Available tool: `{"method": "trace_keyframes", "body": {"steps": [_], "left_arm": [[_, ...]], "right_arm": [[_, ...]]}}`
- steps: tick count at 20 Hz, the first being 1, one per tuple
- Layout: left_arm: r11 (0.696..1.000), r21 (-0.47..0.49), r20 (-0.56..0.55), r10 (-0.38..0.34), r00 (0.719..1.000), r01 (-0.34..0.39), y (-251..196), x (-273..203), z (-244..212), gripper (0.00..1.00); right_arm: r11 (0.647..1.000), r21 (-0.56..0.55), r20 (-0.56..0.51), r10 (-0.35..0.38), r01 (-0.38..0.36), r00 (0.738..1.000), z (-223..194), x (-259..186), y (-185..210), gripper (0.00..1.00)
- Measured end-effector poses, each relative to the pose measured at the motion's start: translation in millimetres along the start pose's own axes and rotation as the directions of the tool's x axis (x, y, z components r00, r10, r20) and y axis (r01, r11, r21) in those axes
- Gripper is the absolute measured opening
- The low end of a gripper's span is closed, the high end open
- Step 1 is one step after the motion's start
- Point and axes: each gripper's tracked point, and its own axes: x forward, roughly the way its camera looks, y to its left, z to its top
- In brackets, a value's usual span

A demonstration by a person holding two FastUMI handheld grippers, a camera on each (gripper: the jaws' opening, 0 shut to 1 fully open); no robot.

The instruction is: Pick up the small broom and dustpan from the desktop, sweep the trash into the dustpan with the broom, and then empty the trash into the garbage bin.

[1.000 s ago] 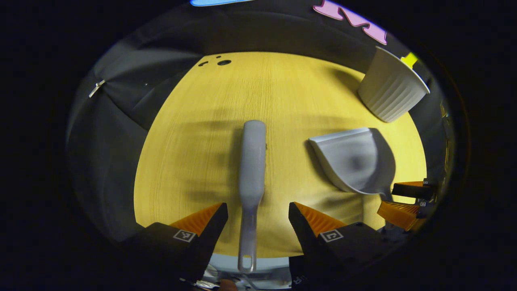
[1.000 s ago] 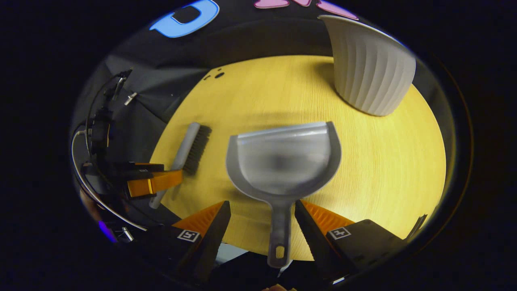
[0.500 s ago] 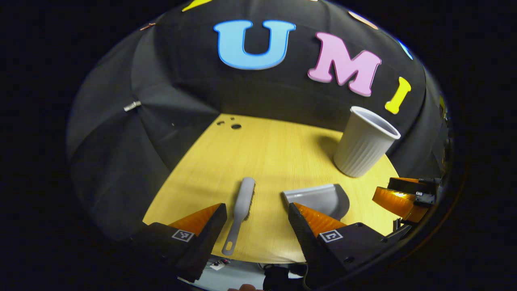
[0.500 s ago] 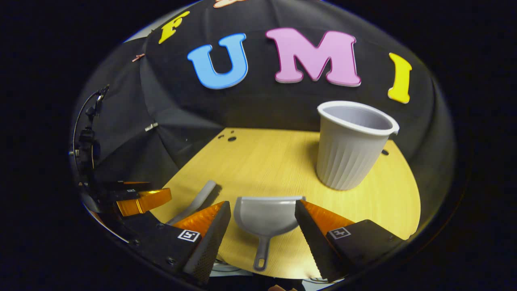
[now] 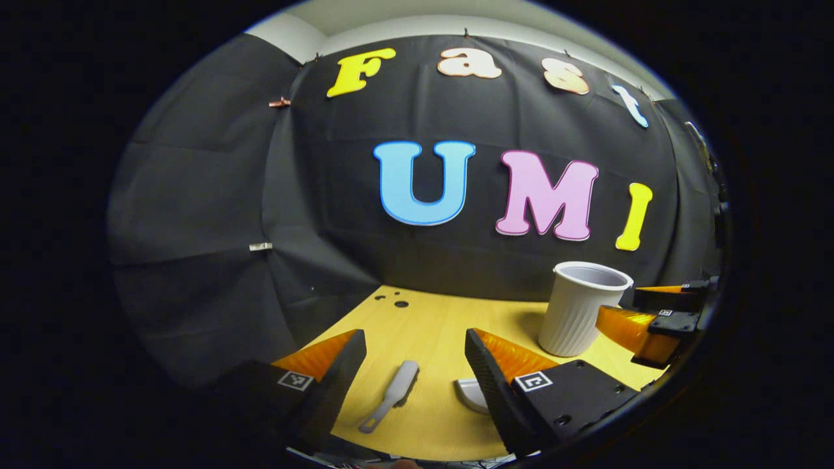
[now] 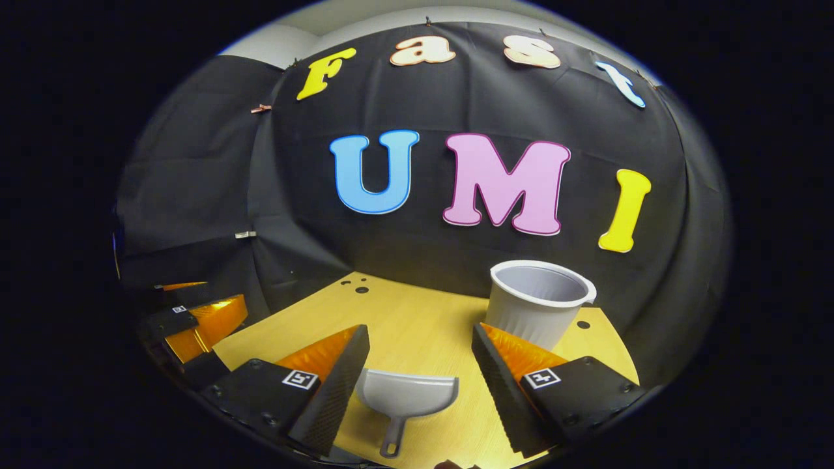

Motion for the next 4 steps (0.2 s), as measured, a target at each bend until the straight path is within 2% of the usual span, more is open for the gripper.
{"method": "trace_keyframes", "body": {"steps": [4], "left_arm": [[0.998,0.024,0.003,-0.052,0.999,0.052,-25,-4,0,0.96]], "right_arm": [[1.0,0.008,-0.016,0.019,-0.019,1.0,-12,-3,0,0.98]]}}
